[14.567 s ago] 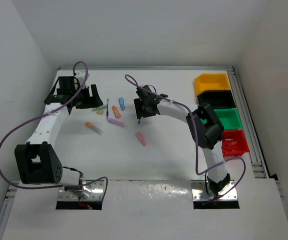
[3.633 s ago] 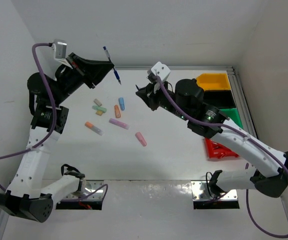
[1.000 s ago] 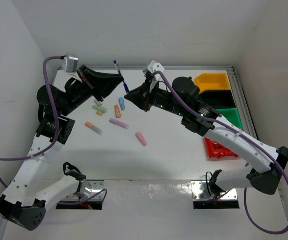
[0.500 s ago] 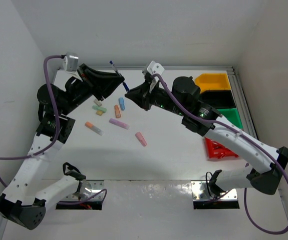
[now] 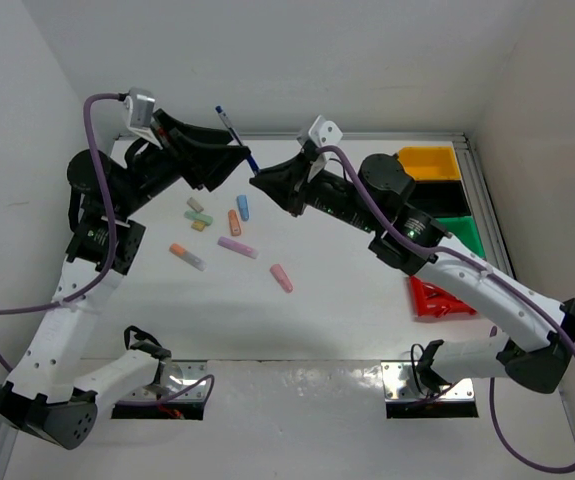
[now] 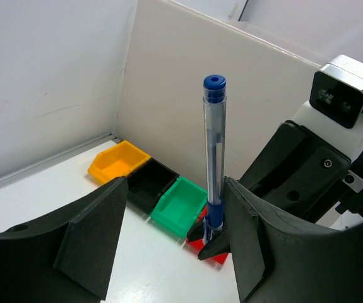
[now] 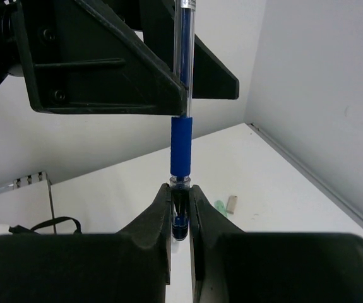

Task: Sort the stationery into containers
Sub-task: Close the pen cap on the pen.

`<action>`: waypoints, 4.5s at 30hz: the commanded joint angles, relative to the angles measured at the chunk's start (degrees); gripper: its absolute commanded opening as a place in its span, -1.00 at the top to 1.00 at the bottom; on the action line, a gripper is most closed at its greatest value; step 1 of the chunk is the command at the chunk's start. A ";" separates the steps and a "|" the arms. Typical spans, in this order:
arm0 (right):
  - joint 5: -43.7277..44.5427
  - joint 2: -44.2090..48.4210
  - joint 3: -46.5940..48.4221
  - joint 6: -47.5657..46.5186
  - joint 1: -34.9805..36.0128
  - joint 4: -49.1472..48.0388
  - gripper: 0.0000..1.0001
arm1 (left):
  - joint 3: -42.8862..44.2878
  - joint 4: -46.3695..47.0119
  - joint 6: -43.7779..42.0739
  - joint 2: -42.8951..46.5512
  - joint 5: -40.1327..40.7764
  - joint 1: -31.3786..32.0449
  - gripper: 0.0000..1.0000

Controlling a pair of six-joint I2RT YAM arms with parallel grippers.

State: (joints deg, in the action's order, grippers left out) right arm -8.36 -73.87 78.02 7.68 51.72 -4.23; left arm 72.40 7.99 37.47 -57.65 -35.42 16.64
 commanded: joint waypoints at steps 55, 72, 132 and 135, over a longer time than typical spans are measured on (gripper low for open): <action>1.77 0.92 -0.41 -7.24 2.77 -0.87 1.00 | 1.96 -0.69 3.84 -2.83 -5.89 3.30 1.00; 2.03 -0.67 2.84 -6.28 2.86 -1.92 1.00 | -8.24 -2.63 -0.38 1.57 -3.69 6.91 1.00; 1.06 -1.46 8.03 -7.15 2.15 -3.94 1.00 | -23.00 -3.68 1.81 3.68 -2.99 9.19 1.00; 0.89 -1.63 8.38 -7.16 2.24 -4.12 1.00 | -23.53 -3.86 1.81 3.77 -3.08 9.28 1.00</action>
State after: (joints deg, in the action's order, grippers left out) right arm -6.68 -77.89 77.34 1.52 53.87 17.04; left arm 53.32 19.44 37.15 -52.07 -29.06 22.90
